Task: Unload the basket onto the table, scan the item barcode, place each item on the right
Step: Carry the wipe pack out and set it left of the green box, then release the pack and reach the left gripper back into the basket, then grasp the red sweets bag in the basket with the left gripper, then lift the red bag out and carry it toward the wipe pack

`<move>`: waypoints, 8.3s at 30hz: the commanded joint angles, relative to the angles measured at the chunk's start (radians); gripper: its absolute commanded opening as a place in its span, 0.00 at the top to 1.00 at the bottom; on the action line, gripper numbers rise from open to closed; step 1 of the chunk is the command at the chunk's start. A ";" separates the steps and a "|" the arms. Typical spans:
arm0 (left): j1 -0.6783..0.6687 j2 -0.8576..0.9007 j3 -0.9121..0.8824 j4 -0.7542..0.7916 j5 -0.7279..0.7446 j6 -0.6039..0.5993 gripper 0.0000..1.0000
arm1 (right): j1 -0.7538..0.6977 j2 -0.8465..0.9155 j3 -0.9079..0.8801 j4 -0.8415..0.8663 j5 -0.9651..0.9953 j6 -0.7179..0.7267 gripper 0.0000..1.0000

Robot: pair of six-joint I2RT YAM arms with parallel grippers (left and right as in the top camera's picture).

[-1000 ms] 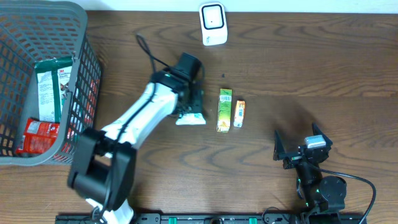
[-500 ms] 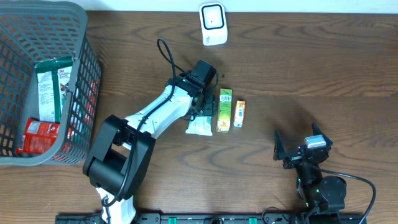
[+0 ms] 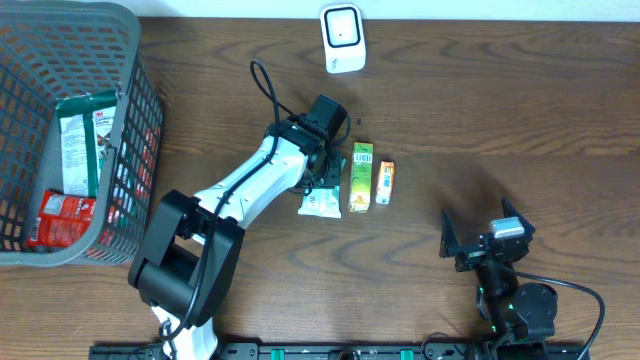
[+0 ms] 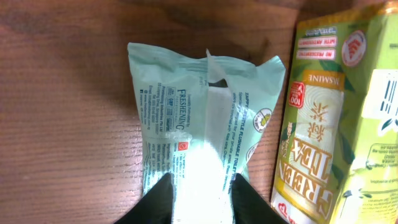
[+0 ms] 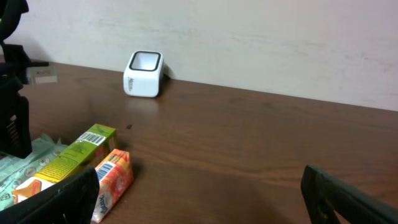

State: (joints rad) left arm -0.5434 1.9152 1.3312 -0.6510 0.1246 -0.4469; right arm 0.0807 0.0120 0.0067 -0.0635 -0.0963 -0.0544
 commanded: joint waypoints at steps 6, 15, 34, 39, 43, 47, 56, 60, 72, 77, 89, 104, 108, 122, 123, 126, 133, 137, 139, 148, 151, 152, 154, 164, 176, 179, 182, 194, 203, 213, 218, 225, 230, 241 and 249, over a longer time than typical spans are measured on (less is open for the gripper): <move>-0.005 -0.006 -0.019 0.002 -0.013 0.003 0.72 | -0.004 -0.005 -0.001 -0.004 0.005 0.013 0.01; -0.026 0.027 -0.036 0.009 -0.013 0.003 0.71 | -0.004 -0.005 -0.001 -0.004 0.005 0.013 0.01; 0.005 -0.129 0.123 -0.072 -0.171 0.027 0.42 | -0.004 -0.005 -0.001 -0.004 0.005 0.013 0.01; 0.085 -0.253 0.227 -0.159 -0.236 0.027 0.40 | -0.004 -0.005 -0.001 -0.004 0.005 0.013 0.01; 0.210 -0.357 0.292 -0.206 -0.275 0.026 0.39 | -0.004 -0.005 -0.001 -0.004 0.005 0.013 0.01; 0.388 -0.454 0.302 -0.215 -0.275 0.000 0.39 | -0.004 -0.005 -0.001 -0.004 0.005 0.013 0.01; 0.846 -0.496 0.302 -0.285 -0.275 -0.061 0.30 | -0.004 -0.005 -0.001 -0.004 0.005 0.013 0.01; 0.988 -0.448 0.282 -0.327 -0.275 -0.138 0.28 | -0.004 -0.005 -0.001 -0.004 0.005 0.013 0.01; 1.111 -0.233 0.160 -0.337 -0.326 -0.255 0.17 | -0.004 -0.005 -0.001 -0.004 0.005 0.013 0.01; 1.112 -0.152 0.158 -0.356 -0.418 -0.264 0.16 | -0.004 -0.005 -0.001 -0.004 0.005 0.013 0.01; 1.115 0.025 0.125 -0.361 -0.427 -0.364 0.15 | -0.004 -0.005 -0.001 -0.004 0.005 0.013 0.01; 1.116 0.063 0.058 -0.286 -0.429 -0.326 0.48 | -0.004 -0.005 -0.001 -0.004 0.005 0.013 0.01; 1.116 0.038 0.058 -0.287 -0.429 -0.310 0.70 | -0.004 -0.005 -0.001 -0.004 0.005 0.013 0.01; 1.116 -0.312 0.069 -0.260 -0.430 -0.310 0.92 | -0.004 -0.005 -0.001 -0.004 0.005 0.013 0.01; 1.116 -0.341 0.069 -0.255 -0.429 -0.310 0.92 | -0.004 -0.005 -0.001 -0.004 0.005 0.013 0.01; 1.115 -0.441 0.069 -0.222 -0.429 -0.303 0.92 | -0.004 -0.005 -0.001 -0.004 0.005 0.013 0.01; 1.027 -0.729 0.069 -0.129 -0.428 -0.219 0.92 | -0.004 -0.005 -0.001 -0.004 0.005 0.013 0.01; 0.907 -0.860 0.069 -0.138 -0.423 -0.218 0.92 | -0.004 -0.005 -0.001 -0.004 0.005 0.013 0.01; 0.829 -0.913 0.069 -0.140 -0.423 -0.206 0.92 | -0.004 -0.005 -0.001 -0.004 0.005 0.013 0.01; 0.648 -0.966 0.069 -0.154 -0.495 -0.167 0.84 | -0.004 -0.005 -0.001 -0.004 0.005 0.013 0.01; 0.660 -0.927 0.069 -0.156 -0.509 -0.148 0.64 | -0.004 -0.005 -0.001 -0.004 0.005 0.013 0.01; 0.668 -0.908 0.069 -0.156 -0.512 -0.148 0.57 | -0.004 -0.005 -0.001 -0.004 0.005 0.013 0.01; 0.692 -0.872 0.069 -0.154 -0.512 -0.148 0.45 | -0.004 -0.005 -0.001 -0.004 0.005 0.013 0.01; 0.924 -0.615 0.069 -0.155 -0.507 -0.179 0.23 | -0.004 -0.005 -0.001 -0.004 0.005 0.013 0.01; 1.082 -0.256 0.069 -0.162 -0.341 -0.188 0.21 | -0.004 -0.005 -0.001 -0.004 0.005 0.013 0.01; 1.081 -0.183 0.069 -0.149 -0.337 -0.144 0.21 | -0.004 -0.005 -0.001 -0.004 0.005 0.013 0.01; 1.082 -0.125 0.069 -0.132 -0.293 -0.072 0.22 | -0.004 -0.005 -0.001 -0.004 0.005 0.013 0.01; 1.082 0.048 0.069 -0.132 -0.271 -0.032 0.24 | -0.004 -0.005 -0.001 -0.004 0.005 0.013 0.01; 1.082 0.061 0.069 -0.143 -0.270 -0.032 0.69 | -0.004 -0.005 -0.001 -0.004 0.005 0.013 0.01; 1.082 -0.143 0.074 -0.147 -0.269 -0.033 0.93 | -0.004 -0.005 -0.001 -0.004 0.005 0.013 0.01; 1.082 -0.362 0.074 -0.126 -0.269 -0.042 0.92 | -0.004 -0.005 -0.001 -0.004 0.005 0.013 0.01; 1.081 -0.632 0.074 -0.113 -0.031 -0.024 0.93 | -0.004 -0.005 -0.001 -0.004 0.005 0.013 0.01; 1.078 -0.761 0.074 -0.106 0.412 0.068 0.93 | -0.004 -0.005 -0.001 -0.004 0.005 0.013 0.01; 0.812 -0.755 0.057 -0.218 0.781 0.180 0.92 | -0.004 -0.005 -0.001 -0.004 0.005 0.013 0.01; 0.536 -0.562 -0.016 -0.214 0.782 0.229 0.92 | -0.004 -0.005 -0.001 -0.004 0.005 0.013 0.01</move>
State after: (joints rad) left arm 0.0631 1.2758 1.3346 -0.8669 0.8661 -0.2722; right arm 0.0807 0.0120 0.0067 -0.0635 -0.0967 -0.0544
